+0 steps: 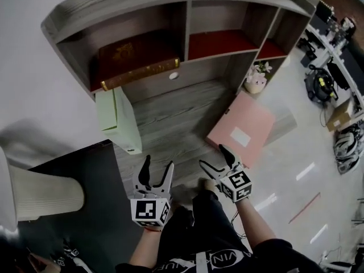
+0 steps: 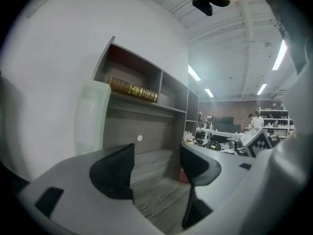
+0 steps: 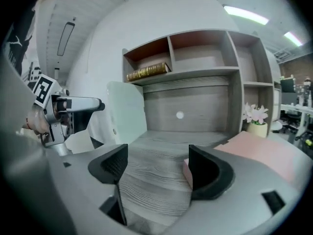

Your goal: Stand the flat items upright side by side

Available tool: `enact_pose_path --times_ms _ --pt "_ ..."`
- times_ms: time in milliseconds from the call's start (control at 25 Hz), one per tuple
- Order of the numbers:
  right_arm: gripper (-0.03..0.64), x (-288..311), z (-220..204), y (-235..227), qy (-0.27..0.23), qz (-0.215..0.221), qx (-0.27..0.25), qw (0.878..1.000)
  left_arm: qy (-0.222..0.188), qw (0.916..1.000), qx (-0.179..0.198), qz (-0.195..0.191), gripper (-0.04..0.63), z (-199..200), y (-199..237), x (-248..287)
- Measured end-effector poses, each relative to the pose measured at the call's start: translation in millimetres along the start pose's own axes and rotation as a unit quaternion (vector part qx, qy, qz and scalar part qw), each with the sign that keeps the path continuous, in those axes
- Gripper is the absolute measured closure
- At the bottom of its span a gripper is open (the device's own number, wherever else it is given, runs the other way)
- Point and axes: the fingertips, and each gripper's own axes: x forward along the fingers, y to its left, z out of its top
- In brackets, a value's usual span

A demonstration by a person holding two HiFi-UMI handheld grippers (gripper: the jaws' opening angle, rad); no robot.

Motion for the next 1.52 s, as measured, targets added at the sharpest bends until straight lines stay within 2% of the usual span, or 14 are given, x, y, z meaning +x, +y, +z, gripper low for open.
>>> enact_pose_path --times_ms 240,440,800,960,1240,1520 --pt "0.225 -41 -6 -39 -0.003 -0.047 0.011 0.999 -0.001 0.9998 0.005 -0.020 0.316 7 -26 14" --pt "0.227 -59 -6 -72 -0.004 -0.051 0.008 0.999 -0.006 0.9998 0.007 -0.016 0.316 14 -49 31" --pt "0.230 -83 -2 -131 -0.004 -0.018 -0.014 1.000 -0.003 0.9996 -0.017 0.022 0.316 7 -100 55" --pt "0.230 -93 -13 -150 0.005 -0.006 -0.009 1.000 0.012 0.9992 -0.019 0.032 0.316 -5 -123 59" --pt "0.232 -100 -33 -166 0.015 0.025 -0.006 1.000 0.029 0.9972 -0.039 0.056 0.316 -25 -150 64" --pt "0.233 -107 -51 -174 0.033 0.085 -0.042 0.995 0.042 0.9934 -0.072 0.078 0.316 -56 -186 72"
